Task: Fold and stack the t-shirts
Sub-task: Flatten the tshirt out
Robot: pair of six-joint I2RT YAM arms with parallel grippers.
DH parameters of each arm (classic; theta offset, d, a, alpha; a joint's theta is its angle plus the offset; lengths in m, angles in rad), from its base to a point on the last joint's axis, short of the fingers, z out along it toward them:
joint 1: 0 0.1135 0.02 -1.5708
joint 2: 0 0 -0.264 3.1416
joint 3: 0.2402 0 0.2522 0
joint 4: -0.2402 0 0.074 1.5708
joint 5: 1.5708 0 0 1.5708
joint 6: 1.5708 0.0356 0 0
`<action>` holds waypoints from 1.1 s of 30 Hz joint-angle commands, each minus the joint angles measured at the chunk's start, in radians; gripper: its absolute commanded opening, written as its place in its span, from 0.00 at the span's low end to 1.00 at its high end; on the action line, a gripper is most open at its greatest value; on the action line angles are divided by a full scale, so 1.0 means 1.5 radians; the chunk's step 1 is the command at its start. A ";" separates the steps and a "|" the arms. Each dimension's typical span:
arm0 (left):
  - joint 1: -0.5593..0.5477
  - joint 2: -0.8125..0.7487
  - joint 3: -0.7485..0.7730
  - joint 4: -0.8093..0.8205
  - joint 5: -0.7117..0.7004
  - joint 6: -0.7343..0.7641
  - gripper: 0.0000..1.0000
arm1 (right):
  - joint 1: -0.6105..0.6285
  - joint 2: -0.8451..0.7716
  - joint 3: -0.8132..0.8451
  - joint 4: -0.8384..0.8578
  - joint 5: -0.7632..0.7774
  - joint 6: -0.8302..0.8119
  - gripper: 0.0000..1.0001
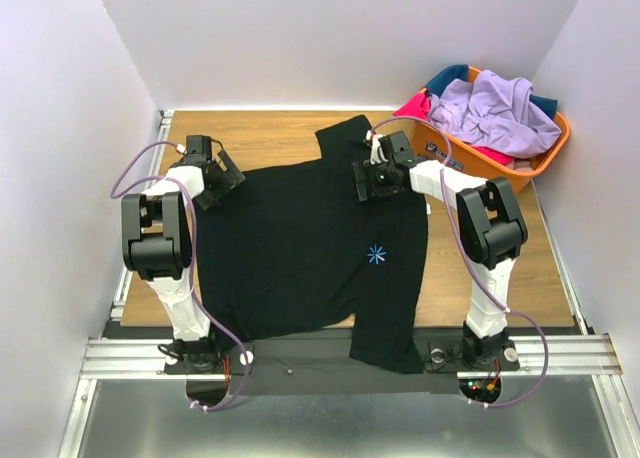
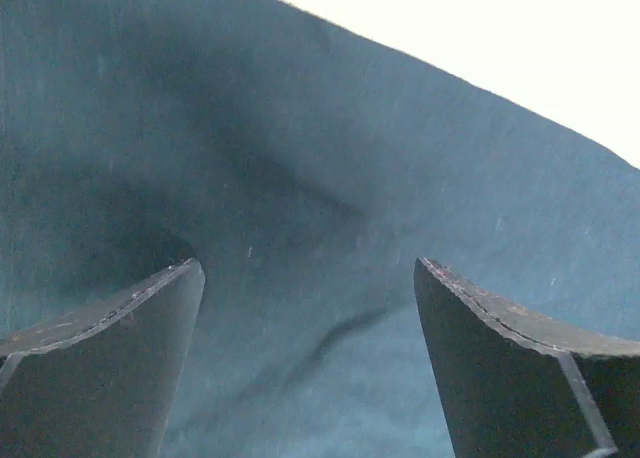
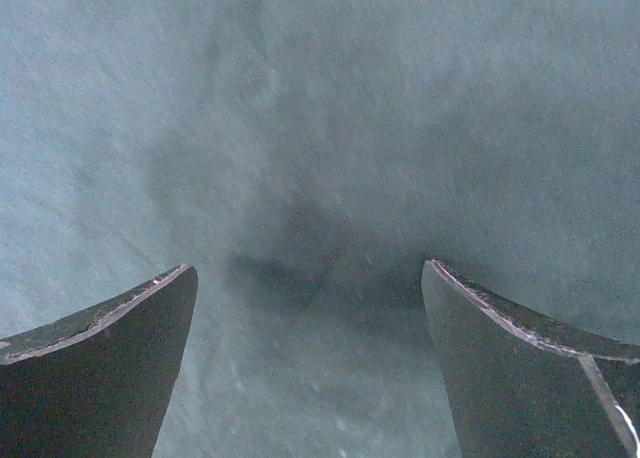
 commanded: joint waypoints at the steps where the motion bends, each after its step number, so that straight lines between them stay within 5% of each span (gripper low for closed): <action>1: 0.014 0.038 0.023 0.014 0.004 0.011 0.98 | 0.014 0.036 0.030 0.022 -0.025 0.014 1.00; 10: 0.048 0.163 0.164 -0.016 -0.022 0.033 0.98 | 0.043 0.144 0.147 0.021 -0.092 0.069 1.00; 16: 0.048 0.252 0.374 -0.072 -0.045 0.040 0.98 | 0.046 0.230 0.297 0.021 -0.127 0.121 0.99; 22: 0.046 0.286 0.572 -0.122 -0.043 0.053 0.99 | 0.046 0.179 0.380 0.021 -0.139 0.122 1.00; 27: 0.035 0.216 0.549 -0.103 -0.040 0.062 0.99 | 0.039 0.058 0.329 0.021 -0.062 0.127 1.00; 33: -0.021 0.065 0.380 -0.057 -0.049 0.102 0.99 | -0.041 -0.123 0.111 0.022 -0.038 0.149 1.00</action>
